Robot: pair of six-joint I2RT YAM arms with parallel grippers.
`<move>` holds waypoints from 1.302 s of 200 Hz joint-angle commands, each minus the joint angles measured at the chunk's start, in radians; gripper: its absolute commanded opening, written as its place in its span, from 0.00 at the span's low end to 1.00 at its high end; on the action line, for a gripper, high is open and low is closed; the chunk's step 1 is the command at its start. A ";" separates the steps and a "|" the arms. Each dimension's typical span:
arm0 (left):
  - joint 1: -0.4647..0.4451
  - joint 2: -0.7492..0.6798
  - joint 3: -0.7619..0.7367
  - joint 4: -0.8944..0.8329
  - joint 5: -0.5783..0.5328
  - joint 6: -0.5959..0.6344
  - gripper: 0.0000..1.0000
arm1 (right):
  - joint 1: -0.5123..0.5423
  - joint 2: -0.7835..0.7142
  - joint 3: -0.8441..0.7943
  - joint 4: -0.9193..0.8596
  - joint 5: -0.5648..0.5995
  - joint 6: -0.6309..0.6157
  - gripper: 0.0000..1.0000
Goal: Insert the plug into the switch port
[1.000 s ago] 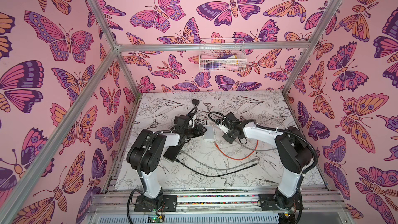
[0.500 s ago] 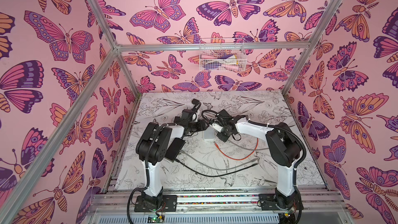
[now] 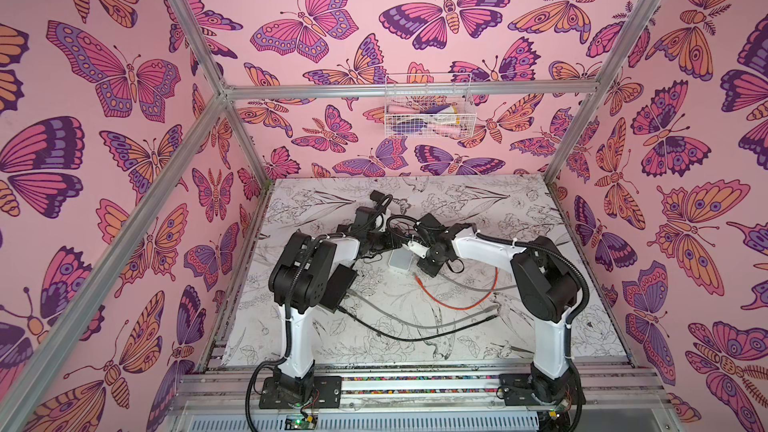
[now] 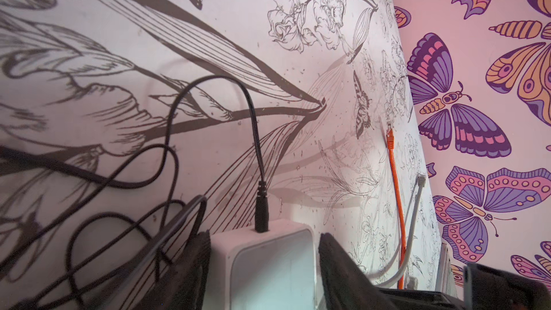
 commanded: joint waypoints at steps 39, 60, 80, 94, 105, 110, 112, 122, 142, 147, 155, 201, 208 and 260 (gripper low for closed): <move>0.035 -0.139 -0.076 -0.047 -0.040 0.073 0.61 | -0.054 -0.106 -0.033 -0.022 0.145 -0.094 0.00; 0.035 -0.121 -0.067 -0.058 -0.028 0.076 0.61 | -0.075 -0.071 0.011 -0.061 0.111 -0.149 0.00; 0.035 -0.101 -0.059 -0.064 -0.021 0.076 0.61 | -0.087 -0.024 0.084 -0.147 0.074 -0.199 0.00; 0.035 -0.094 -0.059 -0.064 -0.024 0.078 0.61 | -0.086 0.004 0.129 -0.208 0.041 -0.230 0.00; 0.035 -0.088 -0.058 -0.065 -0.027 0.080 0.61 | -0.086 0.021 0.160 -0.247 0.004 -0.238 0.00; 0.035 -0.087 -0.059 -0.064 -0.028 0.079 0.60 | -0.085 0.026 0.171 -0.259 -0.010 -0.241 0.00; 0.035 -0.086 -0.058 -0.065 -0.028 0.079 0.61 | -0.083 0.030 0.176 -0.263 -0.013 -0.243 0.00; 0.035 -0.076 -0.050 -0.064 -0.022 0.077 0.60 | -0.077 0.044 0.194 -0.273 -0.028 -0.251 0.00; 0.032 -0.065 -0.045 -0.068 -0.015 0.077 0.59 | -0.068 0.073 0.221 -0.279 -0.043 -0.260 0.00; 0.031 -0.064 -0.045 -0.067 -0.014 0.077 0.59 | -0.067 0.081 0.227 -0.283 -0.048 -0.262 0.00; 0.031 -0.064 -0.047 -0.070 -0.015 0.079 0.59 | -0.067 0.091 0.237 -0.285 -0.050 -0.265 0.00; 0.030 -0.049 -0.045 -0.071 -0.014 0.087 0.59 | -0.061 0.144 0.291 -0.324 -0.063 -0.281 0.00; 0.028 -0.043 -0.043 -0.072 -0.013 0.087 0.58 | -0.060 0.149 0.296 -0.326 -0.059 -0.281 0.00; 0.015 -0.017 -0.024 -0.074 -0.009 0.091 0.58 | -0.048 0.178 0.328 -0.328 -0.052 -0.289 0.00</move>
